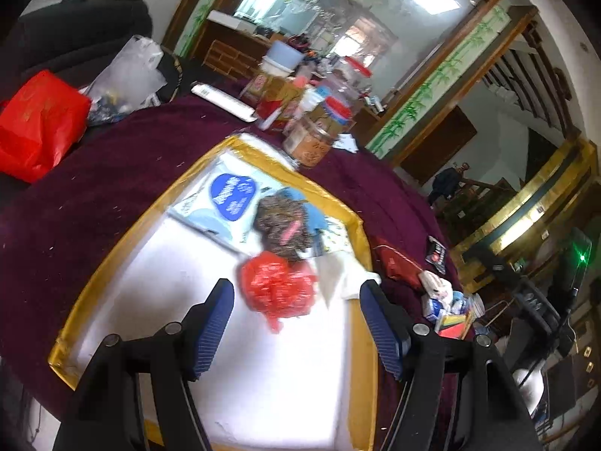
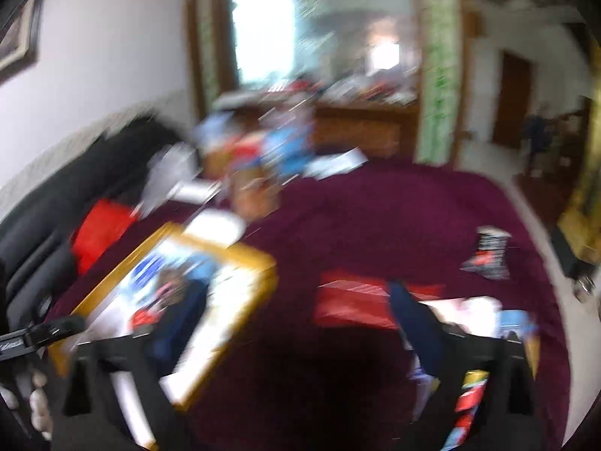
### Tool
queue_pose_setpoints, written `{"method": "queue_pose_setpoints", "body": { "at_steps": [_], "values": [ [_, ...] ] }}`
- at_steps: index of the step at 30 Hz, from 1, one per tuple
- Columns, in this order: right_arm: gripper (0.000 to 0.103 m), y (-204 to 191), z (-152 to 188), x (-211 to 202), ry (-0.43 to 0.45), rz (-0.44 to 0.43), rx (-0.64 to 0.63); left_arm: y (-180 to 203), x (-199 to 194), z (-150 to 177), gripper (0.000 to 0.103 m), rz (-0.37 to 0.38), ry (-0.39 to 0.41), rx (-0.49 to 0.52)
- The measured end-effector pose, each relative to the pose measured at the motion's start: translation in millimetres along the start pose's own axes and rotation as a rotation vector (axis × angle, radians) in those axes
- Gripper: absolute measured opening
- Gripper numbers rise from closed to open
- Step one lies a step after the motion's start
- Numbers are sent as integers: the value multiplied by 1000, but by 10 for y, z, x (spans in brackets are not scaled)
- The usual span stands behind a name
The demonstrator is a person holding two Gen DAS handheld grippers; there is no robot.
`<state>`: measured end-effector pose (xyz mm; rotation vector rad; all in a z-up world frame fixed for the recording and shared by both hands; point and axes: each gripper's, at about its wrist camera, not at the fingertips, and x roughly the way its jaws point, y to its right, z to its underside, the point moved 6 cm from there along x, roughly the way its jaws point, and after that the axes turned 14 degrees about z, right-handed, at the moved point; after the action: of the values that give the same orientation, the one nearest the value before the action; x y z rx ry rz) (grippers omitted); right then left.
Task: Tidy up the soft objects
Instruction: 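Carry the red bag and white cloth to the tray and release them, then move the left gripper to the pink tissue pack and grasp it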
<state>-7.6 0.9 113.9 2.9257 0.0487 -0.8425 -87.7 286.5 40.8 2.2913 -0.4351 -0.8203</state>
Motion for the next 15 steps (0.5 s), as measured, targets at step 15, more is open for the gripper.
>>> {"method": "queue_pose_setpoints", "body": {
  "at_steps": [15],
  "values": [
    [102,1084,380,1548,-433,-52,201,686,229,216,73,18,-69,142]
  ]
}}
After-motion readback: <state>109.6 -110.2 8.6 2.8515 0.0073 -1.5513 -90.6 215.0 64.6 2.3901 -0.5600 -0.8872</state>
